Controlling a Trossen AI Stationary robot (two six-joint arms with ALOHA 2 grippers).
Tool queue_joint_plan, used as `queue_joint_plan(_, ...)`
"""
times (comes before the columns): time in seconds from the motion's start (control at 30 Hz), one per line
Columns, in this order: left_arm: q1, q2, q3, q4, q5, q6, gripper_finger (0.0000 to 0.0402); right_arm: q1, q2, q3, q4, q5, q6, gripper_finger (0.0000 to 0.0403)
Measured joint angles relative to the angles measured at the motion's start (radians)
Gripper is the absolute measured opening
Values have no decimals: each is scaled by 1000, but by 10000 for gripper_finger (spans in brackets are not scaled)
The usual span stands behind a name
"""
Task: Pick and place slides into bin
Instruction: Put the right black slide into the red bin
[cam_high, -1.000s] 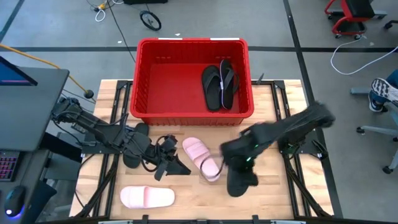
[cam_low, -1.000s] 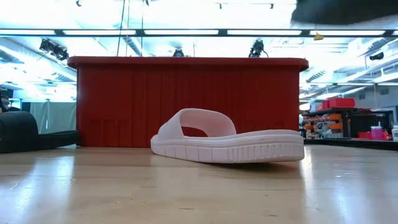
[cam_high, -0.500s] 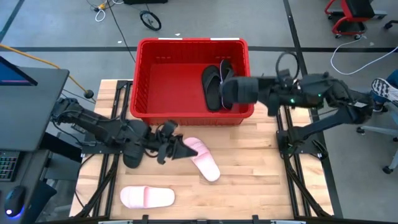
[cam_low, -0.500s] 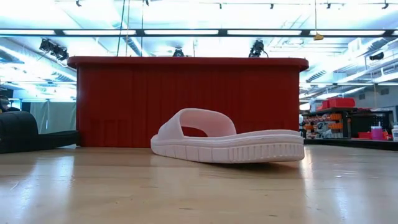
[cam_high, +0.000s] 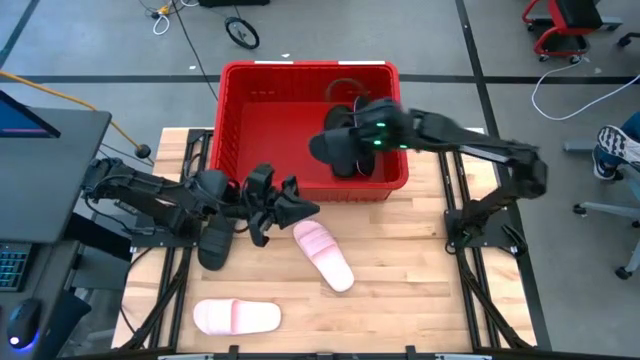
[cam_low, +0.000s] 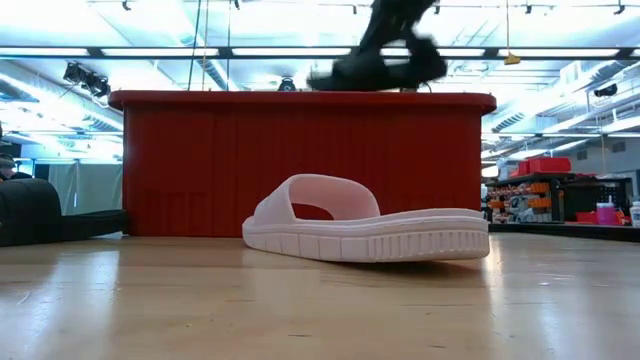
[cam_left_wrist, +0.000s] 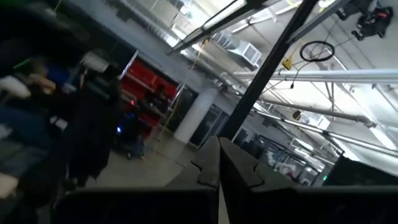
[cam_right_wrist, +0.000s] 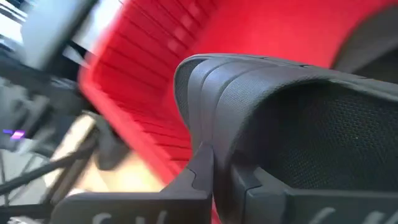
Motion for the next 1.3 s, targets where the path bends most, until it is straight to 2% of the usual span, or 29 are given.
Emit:
queue_joint_plan(0.27,0,0,0,44,-26,30,11,-79,238,0,-13,-157,154,13)
queue_joint_plan(0.5,-10,0,0,61,-25,4,7,-110,350,0,-39,-185,287,19)
queue_joint_plan(0.73,-54,1,0,111,-25,30,22,-132,395,0,-48,-158,231,34)
queue_joint_plan(1.03,-75,-6,0,117,-25,83,11,-144,429,0,-141,-200,196,118)
queue_joint_plan(1.17,-75,-6,0,116,-24,84,12,-149,399,0,-142,-201,147,143)
queue_joint_plan(1.3,-75,-6,0,117,-25,83,20,-150,312,0,-154,-206,27,152)
